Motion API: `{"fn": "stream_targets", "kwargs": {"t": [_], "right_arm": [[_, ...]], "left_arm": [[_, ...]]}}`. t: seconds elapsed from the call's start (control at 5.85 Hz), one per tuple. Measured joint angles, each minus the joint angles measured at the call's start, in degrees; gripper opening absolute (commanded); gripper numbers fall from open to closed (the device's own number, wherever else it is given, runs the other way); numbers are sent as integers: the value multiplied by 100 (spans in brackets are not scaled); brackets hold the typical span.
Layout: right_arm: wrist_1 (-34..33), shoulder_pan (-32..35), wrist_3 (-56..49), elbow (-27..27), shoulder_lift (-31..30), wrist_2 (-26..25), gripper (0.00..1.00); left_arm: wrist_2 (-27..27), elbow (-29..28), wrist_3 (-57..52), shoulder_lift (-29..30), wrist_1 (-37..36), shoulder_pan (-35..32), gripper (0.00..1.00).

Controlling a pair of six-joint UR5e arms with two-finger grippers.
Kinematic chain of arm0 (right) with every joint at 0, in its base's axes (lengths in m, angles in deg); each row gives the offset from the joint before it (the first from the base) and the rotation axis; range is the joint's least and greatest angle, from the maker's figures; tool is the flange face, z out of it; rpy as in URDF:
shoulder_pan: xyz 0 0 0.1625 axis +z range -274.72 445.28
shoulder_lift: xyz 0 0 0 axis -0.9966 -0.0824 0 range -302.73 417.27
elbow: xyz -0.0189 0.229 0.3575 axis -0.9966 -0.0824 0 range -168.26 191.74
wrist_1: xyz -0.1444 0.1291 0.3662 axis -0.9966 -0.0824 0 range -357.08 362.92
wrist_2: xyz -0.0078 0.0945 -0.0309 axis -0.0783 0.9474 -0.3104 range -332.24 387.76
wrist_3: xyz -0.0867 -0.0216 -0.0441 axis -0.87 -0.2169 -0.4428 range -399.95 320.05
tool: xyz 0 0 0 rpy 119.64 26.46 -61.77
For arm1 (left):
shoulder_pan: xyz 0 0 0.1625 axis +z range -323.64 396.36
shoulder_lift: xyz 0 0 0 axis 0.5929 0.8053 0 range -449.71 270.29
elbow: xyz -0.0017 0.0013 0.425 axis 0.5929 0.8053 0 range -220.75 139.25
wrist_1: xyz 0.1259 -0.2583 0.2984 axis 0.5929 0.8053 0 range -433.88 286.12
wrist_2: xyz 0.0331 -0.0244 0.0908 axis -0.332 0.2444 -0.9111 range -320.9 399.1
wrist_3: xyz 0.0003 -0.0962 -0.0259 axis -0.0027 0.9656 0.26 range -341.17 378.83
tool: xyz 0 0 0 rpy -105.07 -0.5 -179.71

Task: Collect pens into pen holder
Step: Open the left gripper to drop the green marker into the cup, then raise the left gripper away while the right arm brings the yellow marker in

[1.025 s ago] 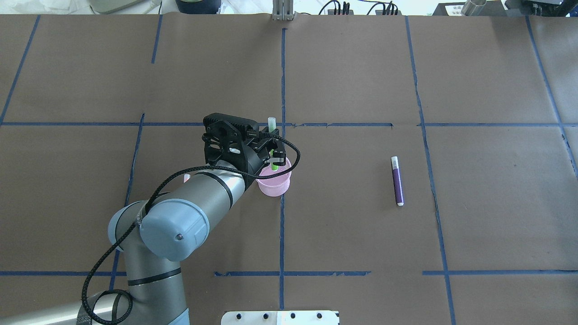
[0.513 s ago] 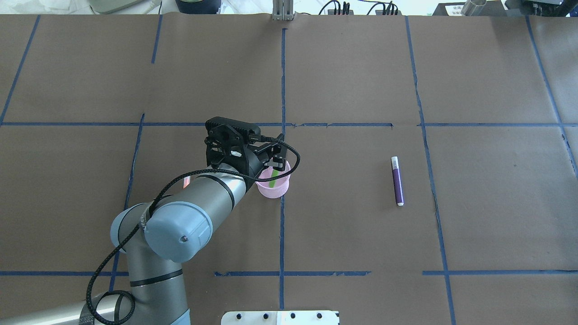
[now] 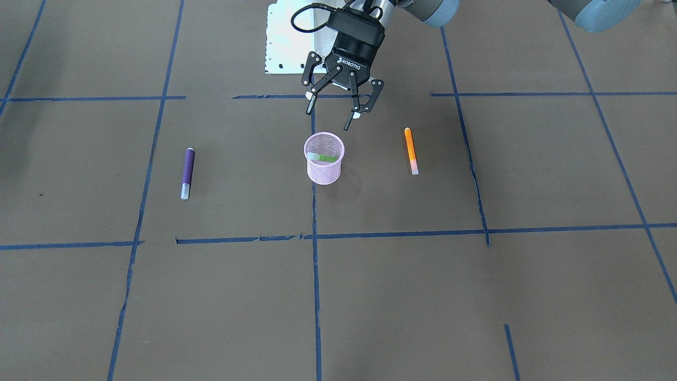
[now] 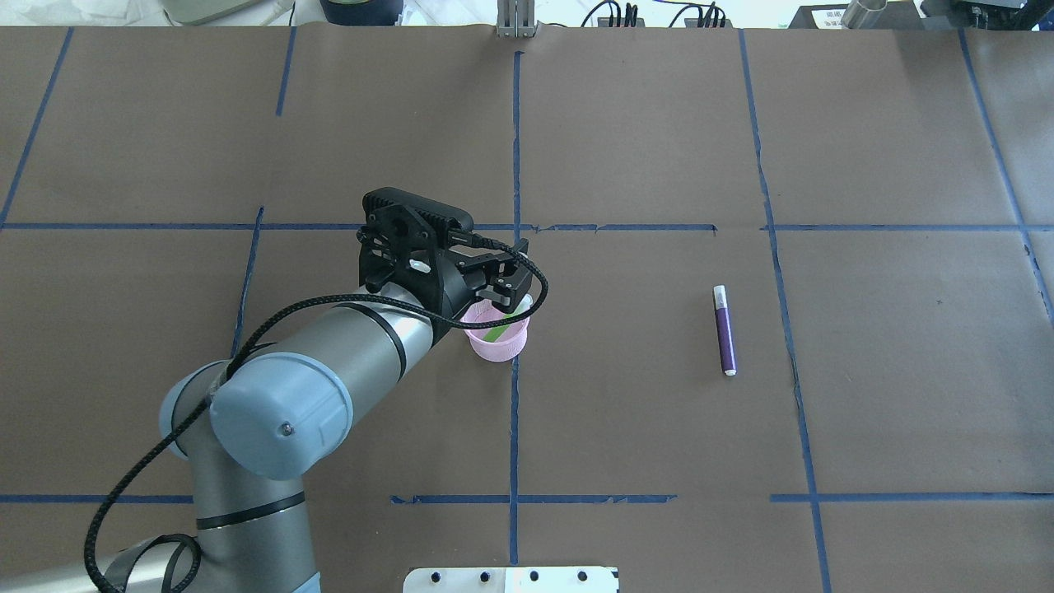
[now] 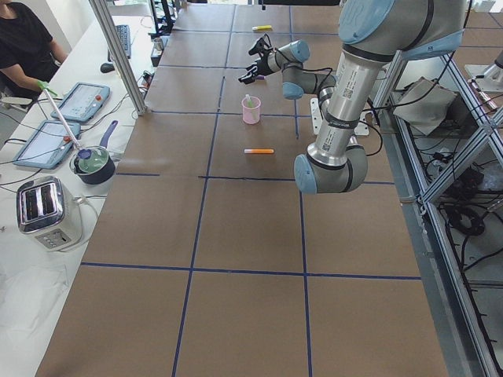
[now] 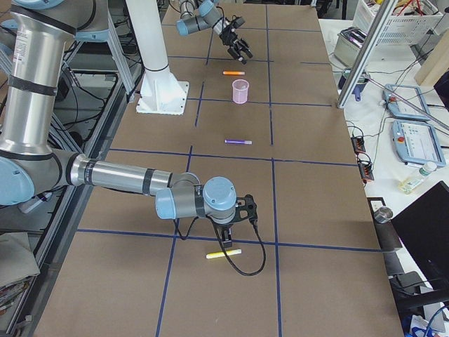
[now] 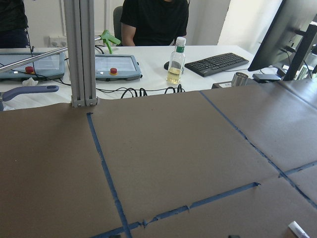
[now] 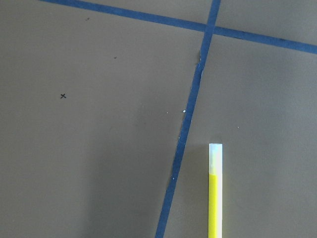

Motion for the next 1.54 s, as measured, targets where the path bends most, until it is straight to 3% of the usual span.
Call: {"fn": "stream_targets", "kwargs": {"t": [0.34, 0.51, 1.03, 1.54], "right_arm": [[17, -456, 186, -1096, 692, -77, 91], [18, -600, 209, -1477, 890, -139, 88], [16, -772, 225, -1906, 1014, -466, 80], [-1, -907, 261, -1965, 1061, -471, 70]], "left_arm": [[1854, 702, -31, -339, -1321, -936, 79], [2342, 932, -33, -513, -1564, -1203, 79], [2550, 1159, -33, -662, -1659, -1318, 78], [2561, 1179, -33, -705, -1661, -1314, 78]]}}
